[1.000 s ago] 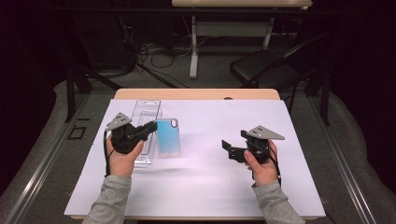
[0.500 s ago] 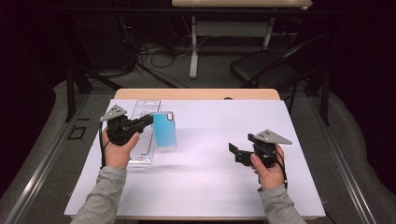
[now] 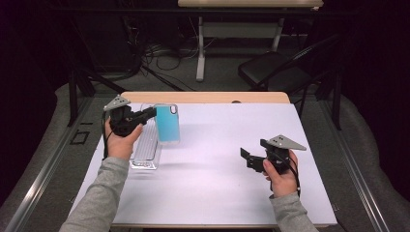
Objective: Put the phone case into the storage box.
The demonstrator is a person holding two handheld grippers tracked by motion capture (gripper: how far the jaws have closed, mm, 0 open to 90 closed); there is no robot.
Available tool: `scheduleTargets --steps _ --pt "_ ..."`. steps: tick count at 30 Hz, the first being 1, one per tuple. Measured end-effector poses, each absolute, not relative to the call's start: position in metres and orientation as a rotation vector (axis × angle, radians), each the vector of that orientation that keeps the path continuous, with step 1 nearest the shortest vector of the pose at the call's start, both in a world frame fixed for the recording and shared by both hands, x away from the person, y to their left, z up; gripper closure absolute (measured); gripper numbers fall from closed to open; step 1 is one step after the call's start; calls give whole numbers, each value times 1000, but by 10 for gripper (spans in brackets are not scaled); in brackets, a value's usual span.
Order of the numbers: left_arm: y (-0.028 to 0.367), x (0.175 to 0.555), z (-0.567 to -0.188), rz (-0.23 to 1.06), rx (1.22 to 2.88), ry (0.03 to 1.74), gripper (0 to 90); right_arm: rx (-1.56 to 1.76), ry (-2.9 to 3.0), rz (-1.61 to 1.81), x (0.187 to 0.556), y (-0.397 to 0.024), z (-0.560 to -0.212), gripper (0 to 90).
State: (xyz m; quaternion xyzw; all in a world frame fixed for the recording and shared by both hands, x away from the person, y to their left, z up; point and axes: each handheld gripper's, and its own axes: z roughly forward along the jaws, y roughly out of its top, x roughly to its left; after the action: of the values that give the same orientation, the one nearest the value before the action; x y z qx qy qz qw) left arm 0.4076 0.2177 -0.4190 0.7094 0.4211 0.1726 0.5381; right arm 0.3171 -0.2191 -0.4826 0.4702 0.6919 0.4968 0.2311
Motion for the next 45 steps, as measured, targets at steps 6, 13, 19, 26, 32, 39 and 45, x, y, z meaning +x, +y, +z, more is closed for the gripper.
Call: scheduleTargets --steps 6,13,19,26,32,39,45 --pt "223 421 -411 419 1664 1012 845 1289 1900 1362 317 -219 -483 150" --pt "232 440 -405 441 1638 1027 846 1288 1900 1354 317 -220 -483 150" --pt "238 455 -402 452 1628 1046 846 1287 1903 1343 317 -220 -485 150" --pt "239 470 -399 469 1636 1036 848 1293 1903 1332 316 -220 -486 150" --pt "236 480 -395 475 1647 1026 848 1290 1898 1328 313 -222 -486 150" --pt "235 492 -394 494 1650 1014 848 1292 1890 1317 310 -224 -487 150" --pt "242 502 -402 489 1647 1050 848 1292 1887 1310 309 -226 -488 150"
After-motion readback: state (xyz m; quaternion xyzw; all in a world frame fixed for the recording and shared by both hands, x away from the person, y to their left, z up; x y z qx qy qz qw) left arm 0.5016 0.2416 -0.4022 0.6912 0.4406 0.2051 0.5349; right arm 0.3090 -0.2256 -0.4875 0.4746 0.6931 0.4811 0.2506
